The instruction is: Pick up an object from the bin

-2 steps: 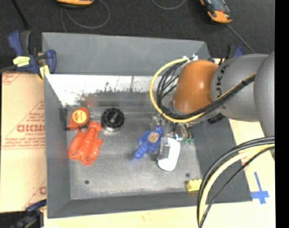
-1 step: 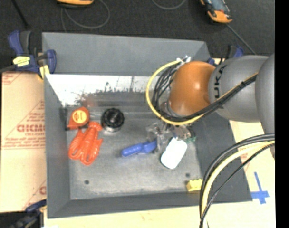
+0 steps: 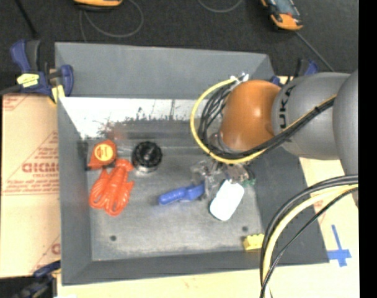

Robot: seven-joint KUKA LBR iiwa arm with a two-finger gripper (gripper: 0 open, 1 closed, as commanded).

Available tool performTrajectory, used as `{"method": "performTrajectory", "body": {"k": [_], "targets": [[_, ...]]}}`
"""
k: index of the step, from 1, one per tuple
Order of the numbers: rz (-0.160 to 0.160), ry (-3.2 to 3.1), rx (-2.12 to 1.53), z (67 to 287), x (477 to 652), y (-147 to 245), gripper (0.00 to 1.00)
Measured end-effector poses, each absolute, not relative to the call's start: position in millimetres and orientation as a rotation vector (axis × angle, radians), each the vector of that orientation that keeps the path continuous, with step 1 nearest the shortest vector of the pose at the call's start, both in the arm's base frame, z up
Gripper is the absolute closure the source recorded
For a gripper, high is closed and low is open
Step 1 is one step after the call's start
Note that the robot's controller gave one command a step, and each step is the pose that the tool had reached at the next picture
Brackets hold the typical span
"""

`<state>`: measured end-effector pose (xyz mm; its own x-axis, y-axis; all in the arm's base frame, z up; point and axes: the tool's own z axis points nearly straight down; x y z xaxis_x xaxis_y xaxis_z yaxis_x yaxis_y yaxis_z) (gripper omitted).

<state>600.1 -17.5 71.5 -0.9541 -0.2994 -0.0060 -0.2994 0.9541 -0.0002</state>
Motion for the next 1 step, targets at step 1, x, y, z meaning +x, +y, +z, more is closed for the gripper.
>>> {"method": "performTrajectory", "body": {"k": [1], "targets": [[0.005,3.112,-0.482,111.7,565.5,-31.3,1.00]]}}
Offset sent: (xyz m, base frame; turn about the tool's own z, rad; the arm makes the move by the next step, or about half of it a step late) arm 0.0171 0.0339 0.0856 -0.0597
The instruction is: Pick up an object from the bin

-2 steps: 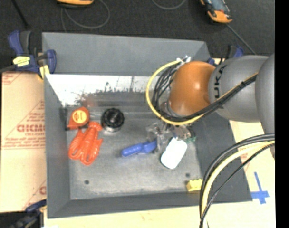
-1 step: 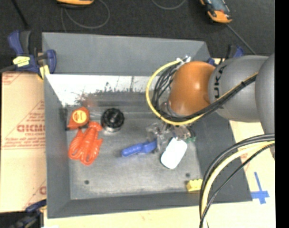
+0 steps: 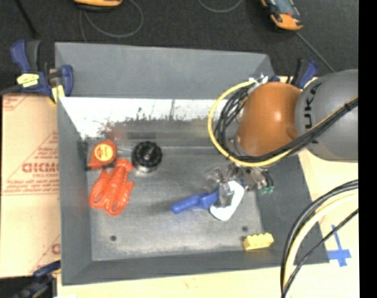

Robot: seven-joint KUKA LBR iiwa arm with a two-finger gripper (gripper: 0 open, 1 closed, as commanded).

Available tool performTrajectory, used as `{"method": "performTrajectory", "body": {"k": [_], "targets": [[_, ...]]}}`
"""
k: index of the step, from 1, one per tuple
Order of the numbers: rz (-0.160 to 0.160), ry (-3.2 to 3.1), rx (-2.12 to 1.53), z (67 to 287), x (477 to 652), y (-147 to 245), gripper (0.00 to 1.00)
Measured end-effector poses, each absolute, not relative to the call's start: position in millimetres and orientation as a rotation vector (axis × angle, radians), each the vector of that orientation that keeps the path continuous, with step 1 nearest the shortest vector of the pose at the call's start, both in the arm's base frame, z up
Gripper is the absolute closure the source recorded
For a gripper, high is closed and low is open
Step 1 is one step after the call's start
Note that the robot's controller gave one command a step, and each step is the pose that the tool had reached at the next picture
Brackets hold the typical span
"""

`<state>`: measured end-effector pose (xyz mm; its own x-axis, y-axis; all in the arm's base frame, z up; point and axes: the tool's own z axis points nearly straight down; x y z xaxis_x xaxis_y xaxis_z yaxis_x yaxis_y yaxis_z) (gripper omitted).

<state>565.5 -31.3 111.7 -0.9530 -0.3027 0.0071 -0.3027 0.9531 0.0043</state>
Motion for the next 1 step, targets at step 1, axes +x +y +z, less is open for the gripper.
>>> {"method": "performTrajectory", "body": {"k": [1], "targets": [[0.006,-3.101,0.526,148.3,590.4,-10.9,1.00]]}}
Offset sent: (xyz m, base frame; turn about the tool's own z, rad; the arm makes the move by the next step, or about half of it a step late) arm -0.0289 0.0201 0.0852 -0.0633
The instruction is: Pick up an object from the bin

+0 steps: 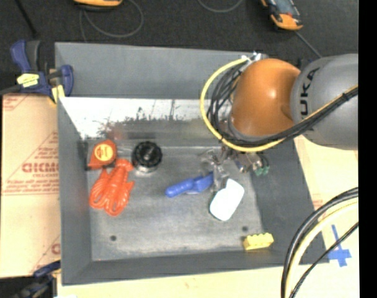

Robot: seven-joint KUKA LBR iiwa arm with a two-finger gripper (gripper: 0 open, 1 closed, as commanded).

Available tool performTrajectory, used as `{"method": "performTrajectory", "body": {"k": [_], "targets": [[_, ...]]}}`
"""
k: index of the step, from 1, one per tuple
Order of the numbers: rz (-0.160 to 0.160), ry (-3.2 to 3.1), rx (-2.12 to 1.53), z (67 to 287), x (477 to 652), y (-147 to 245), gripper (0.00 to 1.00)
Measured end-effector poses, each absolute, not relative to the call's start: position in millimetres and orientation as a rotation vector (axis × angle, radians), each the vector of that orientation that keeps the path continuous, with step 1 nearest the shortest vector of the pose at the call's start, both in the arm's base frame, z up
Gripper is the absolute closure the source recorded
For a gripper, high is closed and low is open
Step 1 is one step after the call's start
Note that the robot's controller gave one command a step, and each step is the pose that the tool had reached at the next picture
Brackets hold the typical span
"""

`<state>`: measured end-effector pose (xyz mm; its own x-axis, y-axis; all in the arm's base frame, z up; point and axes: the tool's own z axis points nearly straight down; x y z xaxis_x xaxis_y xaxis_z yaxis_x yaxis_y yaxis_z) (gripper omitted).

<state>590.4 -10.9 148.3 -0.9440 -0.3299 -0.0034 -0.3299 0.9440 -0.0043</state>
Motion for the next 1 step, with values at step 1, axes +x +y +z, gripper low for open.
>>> {"method": "performTrajectory", "body": {"k": [1], "targets": [[0.001,3.084,-0.554,167.4,592.9,-2.4,1.00]]}}
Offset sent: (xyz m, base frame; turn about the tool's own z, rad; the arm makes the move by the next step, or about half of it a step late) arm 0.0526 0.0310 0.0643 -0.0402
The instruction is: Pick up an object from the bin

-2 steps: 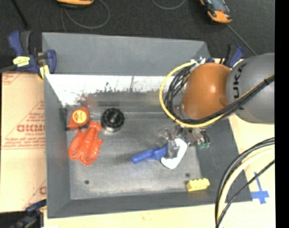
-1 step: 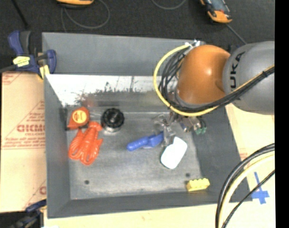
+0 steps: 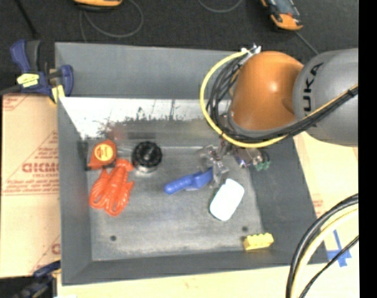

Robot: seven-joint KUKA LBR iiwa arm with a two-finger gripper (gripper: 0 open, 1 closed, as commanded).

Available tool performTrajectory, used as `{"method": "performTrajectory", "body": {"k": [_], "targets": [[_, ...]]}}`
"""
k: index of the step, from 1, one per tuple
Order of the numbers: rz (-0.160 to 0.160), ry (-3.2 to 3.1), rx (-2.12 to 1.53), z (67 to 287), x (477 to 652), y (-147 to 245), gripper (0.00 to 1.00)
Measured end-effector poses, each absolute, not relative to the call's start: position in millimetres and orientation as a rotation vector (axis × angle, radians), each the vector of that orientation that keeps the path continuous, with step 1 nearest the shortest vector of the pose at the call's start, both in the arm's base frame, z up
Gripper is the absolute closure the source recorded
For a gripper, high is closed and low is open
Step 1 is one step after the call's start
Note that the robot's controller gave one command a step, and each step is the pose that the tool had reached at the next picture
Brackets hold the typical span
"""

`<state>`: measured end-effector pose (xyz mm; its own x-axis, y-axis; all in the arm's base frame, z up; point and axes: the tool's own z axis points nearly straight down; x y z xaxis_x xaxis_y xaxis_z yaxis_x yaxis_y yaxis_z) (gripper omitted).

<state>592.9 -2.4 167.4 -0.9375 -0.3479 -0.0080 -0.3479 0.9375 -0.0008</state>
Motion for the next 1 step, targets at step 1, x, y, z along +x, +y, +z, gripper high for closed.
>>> {"method": "performTrajectory", "body": {"k": [1], "targets": [[-0.001,3.089,-0.568,192.5,609.0,6.6,1.00]]}}
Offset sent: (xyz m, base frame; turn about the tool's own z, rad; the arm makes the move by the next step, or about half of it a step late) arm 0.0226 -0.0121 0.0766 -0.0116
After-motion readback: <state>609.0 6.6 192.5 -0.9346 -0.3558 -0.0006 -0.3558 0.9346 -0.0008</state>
